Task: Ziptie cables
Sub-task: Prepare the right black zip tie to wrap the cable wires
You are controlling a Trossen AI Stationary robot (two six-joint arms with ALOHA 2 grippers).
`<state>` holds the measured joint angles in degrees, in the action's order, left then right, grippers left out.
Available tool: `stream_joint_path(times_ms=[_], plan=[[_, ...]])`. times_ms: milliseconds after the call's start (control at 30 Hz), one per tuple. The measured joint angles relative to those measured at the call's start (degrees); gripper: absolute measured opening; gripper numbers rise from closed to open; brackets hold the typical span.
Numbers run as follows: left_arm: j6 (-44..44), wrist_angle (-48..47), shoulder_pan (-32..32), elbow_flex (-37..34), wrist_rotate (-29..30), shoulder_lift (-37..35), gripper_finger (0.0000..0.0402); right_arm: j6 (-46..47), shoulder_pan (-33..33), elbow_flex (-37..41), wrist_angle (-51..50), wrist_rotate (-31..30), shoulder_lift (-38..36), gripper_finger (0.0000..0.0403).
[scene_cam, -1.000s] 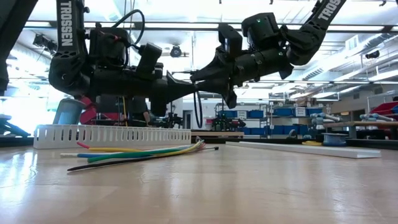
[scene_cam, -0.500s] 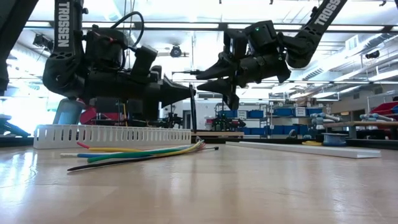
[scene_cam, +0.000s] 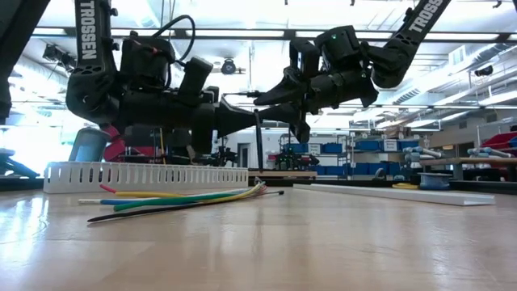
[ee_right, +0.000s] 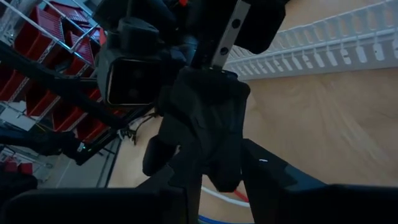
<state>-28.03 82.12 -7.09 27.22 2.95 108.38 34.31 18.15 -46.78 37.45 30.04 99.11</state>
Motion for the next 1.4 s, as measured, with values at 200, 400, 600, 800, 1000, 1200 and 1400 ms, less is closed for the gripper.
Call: stream_joint_path(times_ms=[200, 400, 600, 800, 1000, 1200, 1400], plan=[[0.0, -1.7, 0.0, 1.2, 0.0, 0.0, 0.0000, -0.5, 0.0, 0.0, 0.0, 0.0, 0.0, 0.0094], [0.0, -2.2, 0.0, 1.8, 0.0, 0.0, 0.0000, -2.6, -0.1, 0.0, 0.0, -0.3, 0.0, 0.0029], [0.0, -2.6, 0.0, 1.8, 0.2, 0.0, 0.0000, -5.0, 0.4, 0.0, 0.2, -0.5, 0.0, 0.0001], [0.1, -4.2, 0.8, 1.8, 0.3, 0.0, 0.0000, -5.1, 2.3, 0.1, 2.1, -1.8, 0.0, 0.0000], [0.2, -4.3, 1.2, 1.8, 0.2, -0.1, 0.0000, -4.8, 4.3, 0.1, 3.4, -2.0, 0.0, 0.0000], [0.2, -4.3, 1.2, 1.8, 0.1, -0.1, 0.0000, -4.6, 4.9, 0.1, 3.6, -1.8, 0.0, 0.0000], [0.2, -4.6, 1.4, 1.8, 0.9, -0.1, 0.0002, -6.9, 4.9, 0.1, 3.7, 2.8, 0.0, 0.0009]])
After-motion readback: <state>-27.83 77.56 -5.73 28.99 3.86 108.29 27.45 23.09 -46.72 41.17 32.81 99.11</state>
